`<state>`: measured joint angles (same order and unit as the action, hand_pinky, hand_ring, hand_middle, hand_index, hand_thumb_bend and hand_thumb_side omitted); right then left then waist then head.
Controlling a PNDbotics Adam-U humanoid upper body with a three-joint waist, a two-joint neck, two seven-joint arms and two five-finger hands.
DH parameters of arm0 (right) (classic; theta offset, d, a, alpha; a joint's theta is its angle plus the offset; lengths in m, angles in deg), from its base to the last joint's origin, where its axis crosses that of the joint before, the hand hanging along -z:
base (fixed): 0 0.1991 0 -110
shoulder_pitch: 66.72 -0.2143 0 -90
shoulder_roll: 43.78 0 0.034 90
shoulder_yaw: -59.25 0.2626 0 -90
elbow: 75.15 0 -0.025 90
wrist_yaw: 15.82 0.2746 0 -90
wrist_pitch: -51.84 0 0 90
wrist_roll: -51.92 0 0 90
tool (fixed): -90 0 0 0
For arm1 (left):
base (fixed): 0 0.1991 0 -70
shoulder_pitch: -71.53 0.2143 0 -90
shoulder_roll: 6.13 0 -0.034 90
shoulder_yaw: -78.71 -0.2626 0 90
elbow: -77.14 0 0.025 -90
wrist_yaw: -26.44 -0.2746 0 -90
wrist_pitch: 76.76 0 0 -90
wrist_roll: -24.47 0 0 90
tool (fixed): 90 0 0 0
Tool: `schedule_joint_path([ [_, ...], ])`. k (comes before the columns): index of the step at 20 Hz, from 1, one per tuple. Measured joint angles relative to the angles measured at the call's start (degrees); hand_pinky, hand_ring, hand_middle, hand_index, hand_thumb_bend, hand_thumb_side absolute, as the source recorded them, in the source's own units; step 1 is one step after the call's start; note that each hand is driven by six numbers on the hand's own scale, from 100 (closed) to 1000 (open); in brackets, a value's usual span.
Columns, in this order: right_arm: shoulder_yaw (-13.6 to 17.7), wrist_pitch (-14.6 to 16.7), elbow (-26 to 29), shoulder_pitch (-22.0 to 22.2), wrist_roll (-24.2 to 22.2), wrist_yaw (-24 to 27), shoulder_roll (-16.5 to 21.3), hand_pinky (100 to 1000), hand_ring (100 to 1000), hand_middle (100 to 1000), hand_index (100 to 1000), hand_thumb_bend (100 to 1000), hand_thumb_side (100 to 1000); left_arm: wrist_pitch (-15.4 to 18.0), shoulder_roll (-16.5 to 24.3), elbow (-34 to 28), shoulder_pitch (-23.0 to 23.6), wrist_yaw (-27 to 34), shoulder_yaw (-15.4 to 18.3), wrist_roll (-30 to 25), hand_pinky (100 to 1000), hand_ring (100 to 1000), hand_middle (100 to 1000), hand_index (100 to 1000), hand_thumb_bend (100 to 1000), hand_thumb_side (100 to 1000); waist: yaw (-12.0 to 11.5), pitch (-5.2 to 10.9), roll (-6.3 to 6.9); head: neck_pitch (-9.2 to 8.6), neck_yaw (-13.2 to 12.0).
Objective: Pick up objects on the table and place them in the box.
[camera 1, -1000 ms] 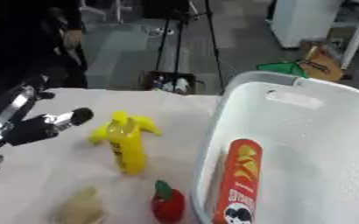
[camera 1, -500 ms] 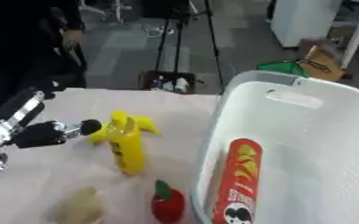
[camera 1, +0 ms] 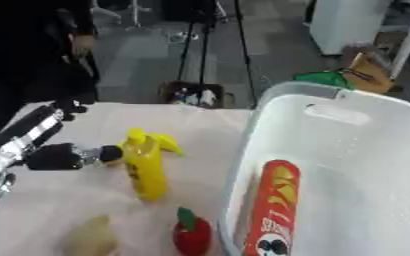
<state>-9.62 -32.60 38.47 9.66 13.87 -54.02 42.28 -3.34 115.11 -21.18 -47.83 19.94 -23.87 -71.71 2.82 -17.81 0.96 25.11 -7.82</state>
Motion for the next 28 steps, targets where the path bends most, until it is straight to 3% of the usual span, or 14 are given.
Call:
schedule_joint_path([
  [28, -0.4, 0.4, 0.0, 0.0, 0.0, 0.0, -0.4, 725, 536, 528, 660, 100, 706, -2.0, -3.4, 7.6, -6.4, 1.5, -5.6, -7.2, 942, 947, 932, 1000, 1000, 594, 0.8, -0.49, 0.04, -0.53, -0.8],
])
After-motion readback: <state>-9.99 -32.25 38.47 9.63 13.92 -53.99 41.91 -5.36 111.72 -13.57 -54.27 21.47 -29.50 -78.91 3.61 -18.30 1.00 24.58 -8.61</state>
